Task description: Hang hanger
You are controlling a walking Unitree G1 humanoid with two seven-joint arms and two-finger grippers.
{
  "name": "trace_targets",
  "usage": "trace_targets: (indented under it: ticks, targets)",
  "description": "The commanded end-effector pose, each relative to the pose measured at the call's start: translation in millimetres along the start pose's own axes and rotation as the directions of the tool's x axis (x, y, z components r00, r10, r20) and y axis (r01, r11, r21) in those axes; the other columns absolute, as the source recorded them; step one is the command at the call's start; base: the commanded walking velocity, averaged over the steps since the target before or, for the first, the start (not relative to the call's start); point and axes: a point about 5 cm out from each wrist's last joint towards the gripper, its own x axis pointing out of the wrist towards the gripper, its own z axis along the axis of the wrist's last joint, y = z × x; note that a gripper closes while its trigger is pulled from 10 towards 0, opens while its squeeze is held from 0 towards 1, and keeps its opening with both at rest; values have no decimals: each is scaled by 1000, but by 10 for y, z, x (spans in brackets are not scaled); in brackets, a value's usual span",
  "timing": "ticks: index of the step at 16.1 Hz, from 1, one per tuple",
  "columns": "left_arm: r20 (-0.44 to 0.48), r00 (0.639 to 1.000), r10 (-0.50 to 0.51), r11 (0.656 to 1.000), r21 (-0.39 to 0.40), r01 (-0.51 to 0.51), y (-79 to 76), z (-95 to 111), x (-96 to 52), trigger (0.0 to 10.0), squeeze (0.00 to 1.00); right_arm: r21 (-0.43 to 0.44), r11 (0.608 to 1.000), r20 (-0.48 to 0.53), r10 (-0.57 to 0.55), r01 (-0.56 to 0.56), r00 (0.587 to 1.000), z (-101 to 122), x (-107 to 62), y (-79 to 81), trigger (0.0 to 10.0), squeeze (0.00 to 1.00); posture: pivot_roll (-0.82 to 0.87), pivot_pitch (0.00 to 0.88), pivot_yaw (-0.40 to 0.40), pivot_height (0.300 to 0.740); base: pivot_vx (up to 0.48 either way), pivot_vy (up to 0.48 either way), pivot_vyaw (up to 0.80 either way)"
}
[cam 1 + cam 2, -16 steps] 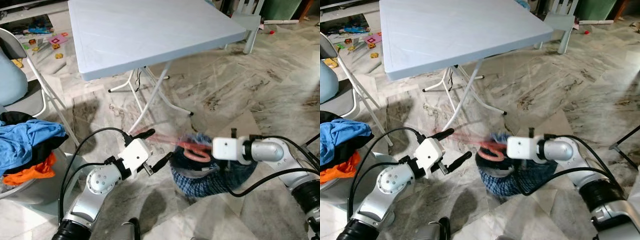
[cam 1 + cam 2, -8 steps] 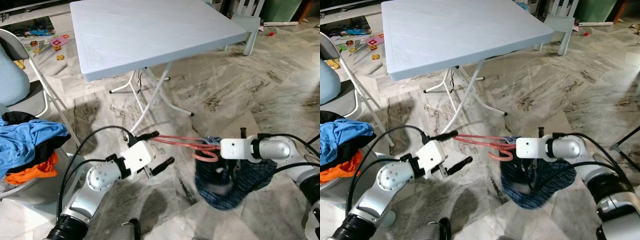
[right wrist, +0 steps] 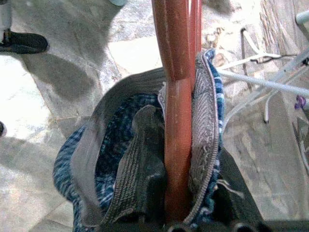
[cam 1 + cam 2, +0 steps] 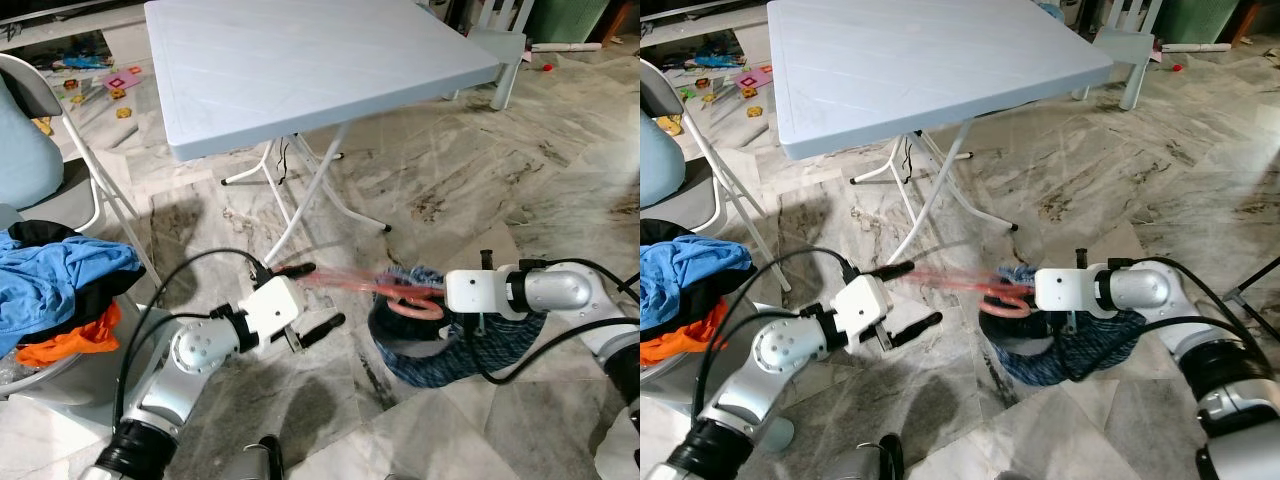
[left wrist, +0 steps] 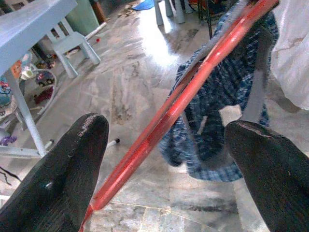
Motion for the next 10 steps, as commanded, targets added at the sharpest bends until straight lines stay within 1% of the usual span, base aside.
trace_targets:
  ticks: [1, 2, 3, 4, 5, 6, 7, 8, 9, 10]
  targets:
    - [-17, 1000, -10, 1000, 11, 10, 12, -20, -11, 10000, 0, -23, 1000, 12, 10, -10, 1000, 18, -62, -20, 10000, 0, -74, 149, 26, 740, 0, 0, 0]
    - [-11, 999, -34, 999, 5, 34, 2, -12, 8, 10000, 0, -27, 999, 11, 37, -36, 999, 13, -141, -64, 10000, 0, -76, 151, 23, 740, 0, 0, 0]
    - [-8, 999, -44, 999, -2, 44, -2, -12, 17, 9804, 0, -33, 998, 14, 49, -49, 999, 19, -176, -84, 10000, 0, -78, 152, 20, 740, 0, 0, 0]
    - [2, 999, -52, 998, -32, 52, -6, -19, 24, 0, 0, -51, 997, 21, 60, -59, 998, 34, -203, -98, 10000, 0, -81, 149, 24, 740, 0, 0, 0]
    - [17, 998, -53, 997, -49, 54, -21, -21, 14, 0, 0, -68, 997, 31, 35, -33, 999, 62, -190, -132, 10000, 0, -81, 137, 35, 740, 0, 0, 0]
    - [19, 999, -49, 998, -49, 50, -22, -21, 12, 0, 0, -72, 997, 32, 29, -26, 999, 69, -186, -140, 10000, 0, -81, 137, 35, 740, 0, 0, 0]
    - [20, 998, -67, 997, -41, 68, -32, -16, 21, 0, 0, -66, 997, 47, 31, -28, 998, 93, -185, -153, 10000, 0, -83, 133, 37, 740, 0, 0, 0]
    - [21, 995, -94, 994, -51, 94, -40, -17, 44, 0, 0, -61, 998, 90, 36, -31, 995, 170, -177, -187, 10000, 0, -77, 143, 39, 740, 0, 0, 0]
    - [20, 995, -94, 994, -54, 95, -34, -25, 54, 0, 0, -68, 997, 118, 39, -31, 992, 226, -169, -203, 10000, 0, -74, 149, 45, 740, 0, 0, 0]
    - [18, 995, -93, 994, -54, 94, -30, -32, 55, 0, 0, -73, 997, 123, 39, -30, 992, 239, -169, -207, 10000, 0, -74, 149, 45, 740, 0, 0, 0]
